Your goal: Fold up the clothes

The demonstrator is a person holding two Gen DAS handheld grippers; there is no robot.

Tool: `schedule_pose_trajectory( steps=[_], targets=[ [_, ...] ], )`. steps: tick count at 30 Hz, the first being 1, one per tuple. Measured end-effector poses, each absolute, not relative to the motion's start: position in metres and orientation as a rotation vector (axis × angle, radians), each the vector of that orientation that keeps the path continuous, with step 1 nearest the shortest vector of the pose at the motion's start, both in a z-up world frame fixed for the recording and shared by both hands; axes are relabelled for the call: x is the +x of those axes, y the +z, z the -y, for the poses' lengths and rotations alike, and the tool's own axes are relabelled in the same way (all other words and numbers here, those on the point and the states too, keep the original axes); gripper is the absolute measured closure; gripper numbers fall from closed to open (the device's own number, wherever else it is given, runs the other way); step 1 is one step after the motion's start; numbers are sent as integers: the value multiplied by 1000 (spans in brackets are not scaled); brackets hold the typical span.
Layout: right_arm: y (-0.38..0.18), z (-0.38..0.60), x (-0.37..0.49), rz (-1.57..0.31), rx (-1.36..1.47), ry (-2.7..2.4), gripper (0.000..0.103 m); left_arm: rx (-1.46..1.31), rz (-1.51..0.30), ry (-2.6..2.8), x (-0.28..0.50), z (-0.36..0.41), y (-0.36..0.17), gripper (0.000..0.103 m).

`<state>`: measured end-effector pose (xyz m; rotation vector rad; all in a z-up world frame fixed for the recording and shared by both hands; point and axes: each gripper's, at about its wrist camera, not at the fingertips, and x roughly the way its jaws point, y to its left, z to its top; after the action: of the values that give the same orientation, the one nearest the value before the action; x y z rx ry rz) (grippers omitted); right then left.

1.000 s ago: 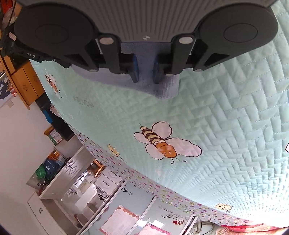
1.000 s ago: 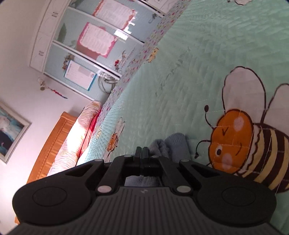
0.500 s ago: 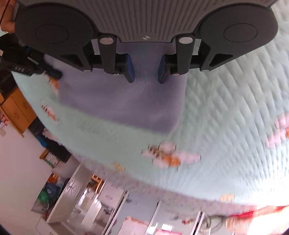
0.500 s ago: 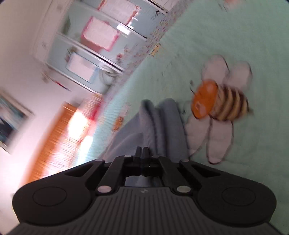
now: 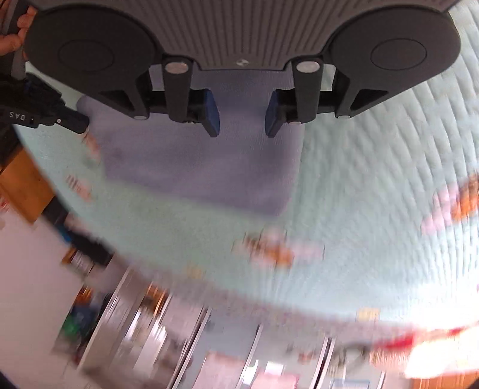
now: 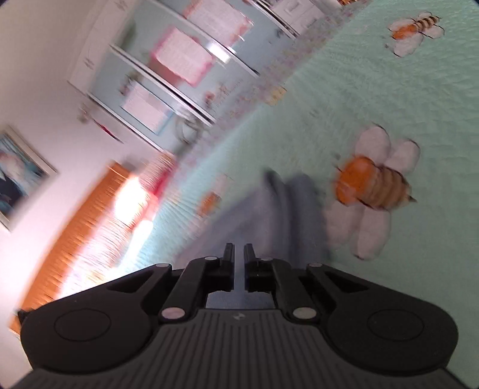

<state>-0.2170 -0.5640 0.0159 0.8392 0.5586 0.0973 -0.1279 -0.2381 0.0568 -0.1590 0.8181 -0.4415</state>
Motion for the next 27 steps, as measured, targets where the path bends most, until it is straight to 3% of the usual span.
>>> schedule_pose_trajectory(
  steps=[2, 7, 8, 13, 15, 22, 23, 27],
  targets=[
    [-1, 571, -216, -571, 904, 117, 103, -135, -823, -428, -125, 244, 51, 67],
    [29, 555, -214, -622, 760, 71, 103, -144, -829, -399, -130, 248, 77, 69],
    [38, 551, -218, -606, 737, 78, 97, -149, -803, -413, -136, 247, 84, 67],
    [56, 536, -224, -606, 633, 87, 97, -96, -854, -417, -143, 261, 70, 66],
    [43, 541, -215, -674, 627, 41, 103, -102, -877, -410, -139, 262, 59, 64],
    [46, 551, -222, -682, 621, 39, 103, -135, -860, -376, -143, 260, 77, 65],
    [53, 548, -224, -674, 597, 41, 96, -147, -848, -384, -149, 259, 81, 65],
    [67, 543, -234, -667, 517, 31, 95, -195, -856, -415, -172, 255, 89, 64]
  ],
)
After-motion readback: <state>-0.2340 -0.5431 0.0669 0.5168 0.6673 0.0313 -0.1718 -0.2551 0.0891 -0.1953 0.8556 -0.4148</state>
